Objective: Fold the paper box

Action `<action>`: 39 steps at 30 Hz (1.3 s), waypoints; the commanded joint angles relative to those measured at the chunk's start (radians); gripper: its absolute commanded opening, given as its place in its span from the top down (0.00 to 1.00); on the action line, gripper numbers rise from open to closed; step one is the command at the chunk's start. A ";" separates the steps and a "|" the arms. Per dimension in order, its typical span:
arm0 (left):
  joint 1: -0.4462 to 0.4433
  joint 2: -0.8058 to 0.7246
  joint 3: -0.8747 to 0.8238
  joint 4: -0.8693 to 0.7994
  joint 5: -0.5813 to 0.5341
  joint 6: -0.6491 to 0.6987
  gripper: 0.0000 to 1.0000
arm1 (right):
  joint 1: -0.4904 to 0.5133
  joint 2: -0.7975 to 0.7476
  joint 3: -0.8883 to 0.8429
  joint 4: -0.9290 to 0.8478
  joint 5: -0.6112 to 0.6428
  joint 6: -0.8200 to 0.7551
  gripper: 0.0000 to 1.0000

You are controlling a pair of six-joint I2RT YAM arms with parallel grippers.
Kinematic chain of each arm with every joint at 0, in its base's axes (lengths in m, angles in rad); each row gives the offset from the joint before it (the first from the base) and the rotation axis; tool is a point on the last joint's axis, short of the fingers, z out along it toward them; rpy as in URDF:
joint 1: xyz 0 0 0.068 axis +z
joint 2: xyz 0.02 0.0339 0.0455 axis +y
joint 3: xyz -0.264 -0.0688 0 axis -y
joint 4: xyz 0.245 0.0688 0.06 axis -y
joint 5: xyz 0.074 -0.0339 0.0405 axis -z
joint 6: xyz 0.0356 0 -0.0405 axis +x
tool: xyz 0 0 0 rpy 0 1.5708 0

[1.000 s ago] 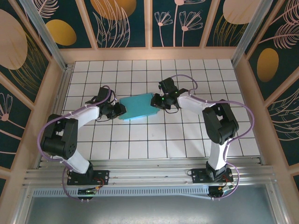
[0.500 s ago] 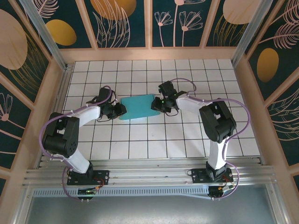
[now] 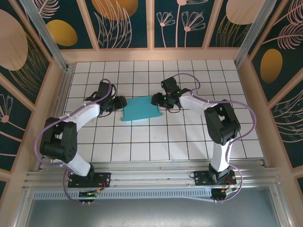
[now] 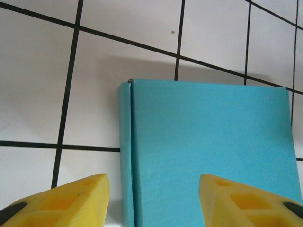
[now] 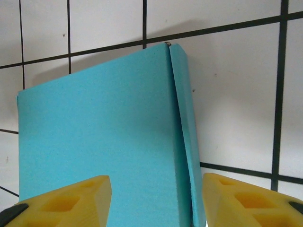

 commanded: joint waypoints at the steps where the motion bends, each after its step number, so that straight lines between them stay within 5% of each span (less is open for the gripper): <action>1: -0.001 0.067 -0.004 0.031 0.020 0.006 0.48 | 0.001 0.044 0.012 0.013 0.013 -0.022 0.47; 5: -0.002 0.136 -0.023 0.056 0.050 0.015 0.59 | 0.001 0.073 -0.017 0.027 0.005 -0.023 0.55; 10: -0.014 0.176 -0.079 0.084 0.077 0.025 0.88 | 0.010 0.070 -0.096 0.083 0.030 -0.015 0.69; 12: -0.020 0.184 -0.085 0.078 0.075 0.032 0.90 | 0.012 0.070 -0.104 0.078 0.032 -0.022 0.71; 17: -0.019 0.148 -0.061 0.066 0.059 0.034 0.77 | 0.004 0.032 -0.076 0.083 0.000 -0.017 0.73; 19: -0.020 0.124 -0.039 0.053 0.037 0.032 0.62 | 0.000 0.022 -0.055 0.088 0.000 -0.013 0.65; 24: -0.020 0.096 -0.008 0.048 -0.040 0.022 0.46 | -0.010 0.059 -0.002 0.064 0.033 -0.021 0.56; 39: -0.019 0.168 -0.061 0.203 0.134 -0.058 0.33 | -0.011 0.142 -0.045 0.140 -0.060 -0.004 0.75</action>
